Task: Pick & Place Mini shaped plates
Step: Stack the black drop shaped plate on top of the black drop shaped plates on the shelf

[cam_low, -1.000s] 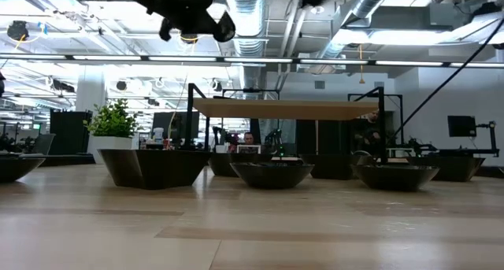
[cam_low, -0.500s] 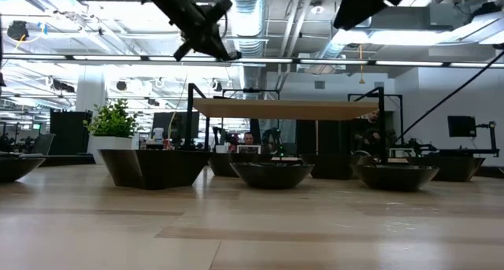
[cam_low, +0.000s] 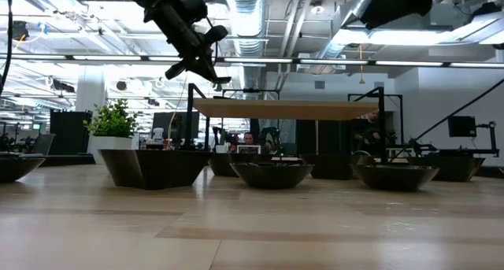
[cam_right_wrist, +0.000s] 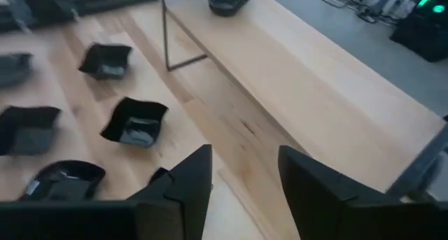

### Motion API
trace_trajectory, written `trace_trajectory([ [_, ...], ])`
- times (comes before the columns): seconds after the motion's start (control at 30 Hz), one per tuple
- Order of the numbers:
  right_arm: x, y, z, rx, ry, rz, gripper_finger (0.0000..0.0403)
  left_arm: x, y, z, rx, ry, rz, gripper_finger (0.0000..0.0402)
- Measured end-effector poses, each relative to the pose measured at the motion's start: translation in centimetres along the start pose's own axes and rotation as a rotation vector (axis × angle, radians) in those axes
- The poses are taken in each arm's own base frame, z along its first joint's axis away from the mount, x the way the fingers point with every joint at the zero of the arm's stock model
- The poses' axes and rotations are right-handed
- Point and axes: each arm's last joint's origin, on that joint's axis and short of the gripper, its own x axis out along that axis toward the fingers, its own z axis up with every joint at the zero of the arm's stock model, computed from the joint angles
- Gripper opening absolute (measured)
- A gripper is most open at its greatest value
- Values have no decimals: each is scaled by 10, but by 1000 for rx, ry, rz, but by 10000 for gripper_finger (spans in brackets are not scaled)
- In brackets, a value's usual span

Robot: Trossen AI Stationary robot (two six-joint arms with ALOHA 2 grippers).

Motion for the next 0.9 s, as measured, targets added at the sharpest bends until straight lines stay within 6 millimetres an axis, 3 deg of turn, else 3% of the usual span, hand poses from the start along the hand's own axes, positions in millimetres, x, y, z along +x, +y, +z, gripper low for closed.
trace_trajectory([
  [0.33, -3, -22, -32, 117, -107, 129, 126, 9, 0, -1, -24, 21, -14, 10],
  [0.5, -7, -28, -36, 172, -135, 205, 112, 22, 5, -1, -35, 56, -5, 10],
  [0.73, -7, -29, -37, 165, -126, 214, 107, 26, 7, 12, -26, 41, -16, 10],
  [0.9, -8, -31, -39, 137, -115, 210, 107, 31, 13, 12, -34, 99, 0, 10],
])
